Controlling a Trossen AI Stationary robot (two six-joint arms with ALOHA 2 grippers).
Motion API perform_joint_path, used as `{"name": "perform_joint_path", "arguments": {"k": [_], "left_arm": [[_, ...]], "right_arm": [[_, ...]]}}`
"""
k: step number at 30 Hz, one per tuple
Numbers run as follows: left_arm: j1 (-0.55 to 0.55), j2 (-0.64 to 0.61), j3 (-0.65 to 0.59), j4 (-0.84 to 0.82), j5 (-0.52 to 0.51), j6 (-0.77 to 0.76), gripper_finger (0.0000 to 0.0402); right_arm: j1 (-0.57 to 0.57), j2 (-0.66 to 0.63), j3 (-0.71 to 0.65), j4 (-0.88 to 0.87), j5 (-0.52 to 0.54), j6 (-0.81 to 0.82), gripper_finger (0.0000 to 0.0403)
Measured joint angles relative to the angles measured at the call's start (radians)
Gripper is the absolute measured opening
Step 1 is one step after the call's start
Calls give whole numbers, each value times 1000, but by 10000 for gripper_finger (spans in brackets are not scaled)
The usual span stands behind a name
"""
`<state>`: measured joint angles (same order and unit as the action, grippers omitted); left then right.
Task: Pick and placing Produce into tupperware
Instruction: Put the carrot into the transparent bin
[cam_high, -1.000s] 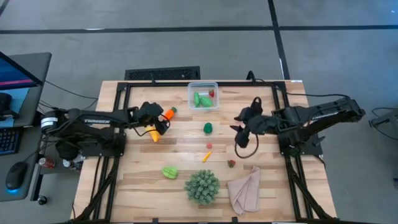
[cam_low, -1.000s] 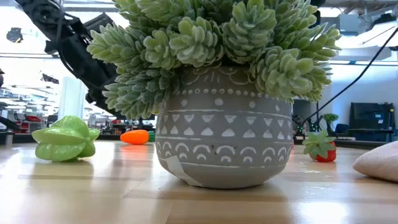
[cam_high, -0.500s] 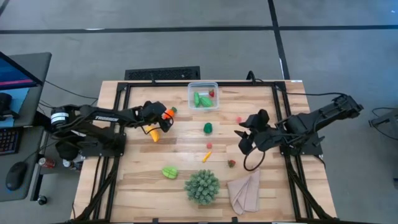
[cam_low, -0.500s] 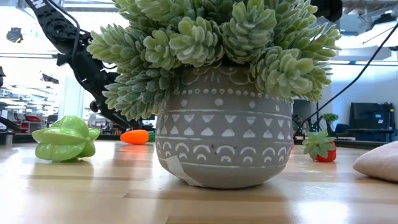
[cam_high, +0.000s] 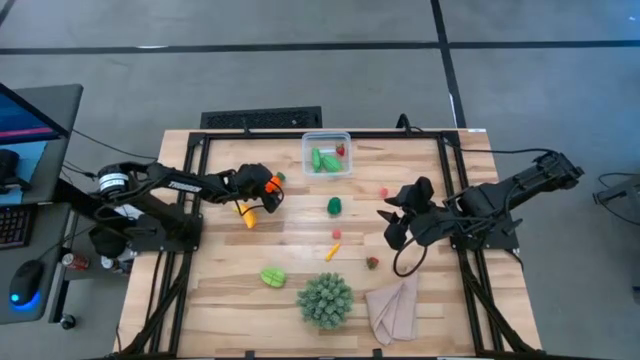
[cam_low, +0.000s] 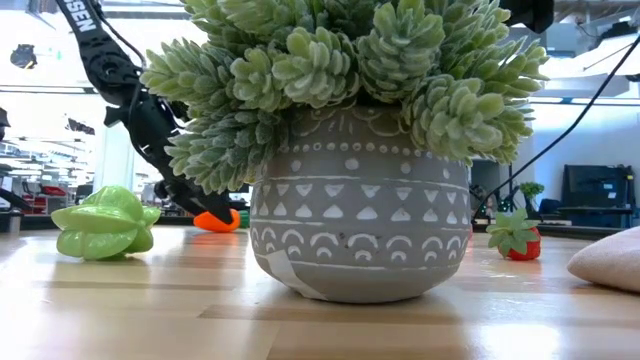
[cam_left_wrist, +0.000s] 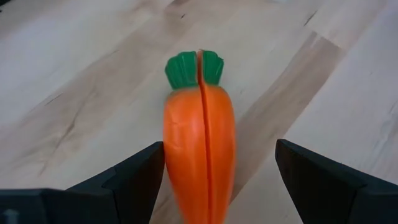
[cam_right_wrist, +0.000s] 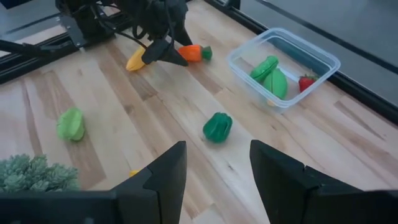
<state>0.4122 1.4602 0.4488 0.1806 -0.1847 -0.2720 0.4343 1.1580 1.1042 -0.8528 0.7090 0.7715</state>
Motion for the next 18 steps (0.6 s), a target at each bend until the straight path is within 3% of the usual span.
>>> {"name": "perform_joint_path", "arguments": {"k": [9, 18], "left_arm": [[15, -1, 0, 57, -6, 11, 295], [26, -1, 1, 43, -3, 76, 257]], "right_arm": [[-5, 0, 0, 0, 0, 15, 168], [-5, 0, 0, 0, 0, 15, 168]]}}
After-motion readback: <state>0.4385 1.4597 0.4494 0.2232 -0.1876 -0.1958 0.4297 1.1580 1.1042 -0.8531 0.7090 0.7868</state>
